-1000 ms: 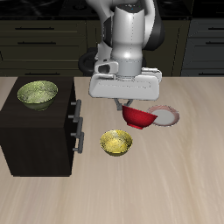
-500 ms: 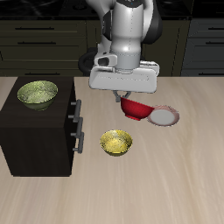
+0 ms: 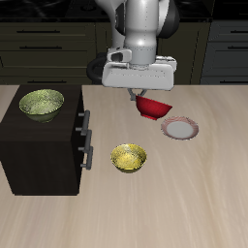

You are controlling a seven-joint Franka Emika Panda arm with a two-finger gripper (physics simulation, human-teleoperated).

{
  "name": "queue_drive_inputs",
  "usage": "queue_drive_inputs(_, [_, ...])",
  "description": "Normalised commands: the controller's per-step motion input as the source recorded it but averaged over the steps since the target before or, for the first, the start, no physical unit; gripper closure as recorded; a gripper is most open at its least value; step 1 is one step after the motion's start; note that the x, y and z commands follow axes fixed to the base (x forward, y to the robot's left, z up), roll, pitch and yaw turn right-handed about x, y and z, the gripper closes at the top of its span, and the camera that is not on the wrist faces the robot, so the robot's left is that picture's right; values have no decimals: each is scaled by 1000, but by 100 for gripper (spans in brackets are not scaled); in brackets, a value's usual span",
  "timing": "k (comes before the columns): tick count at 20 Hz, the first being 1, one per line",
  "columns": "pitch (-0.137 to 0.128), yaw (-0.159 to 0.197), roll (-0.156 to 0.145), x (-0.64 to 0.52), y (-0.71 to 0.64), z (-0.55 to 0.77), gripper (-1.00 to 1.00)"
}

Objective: Place the red bowl on the plate

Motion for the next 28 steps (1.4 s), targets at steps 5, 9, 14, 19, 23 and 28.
queue_drive_inputs(5, [-2,9,25,-338,53,-8,100])
queue_drive_inputs(9, [6,-2,-15,-354,5,-41,100])
queue_drive_inputs(14, [10,-23,0,-248,-41,-98,100])
queue_drive_inputs(19, [15,-3,-29,-229,-106,-219,100])
queue_drive_inputs(23, [-8,-1,15,-237,7,-105,100])
queue_drive_inputs(28, [-10,-22,-11,-251,-11,-55,100])
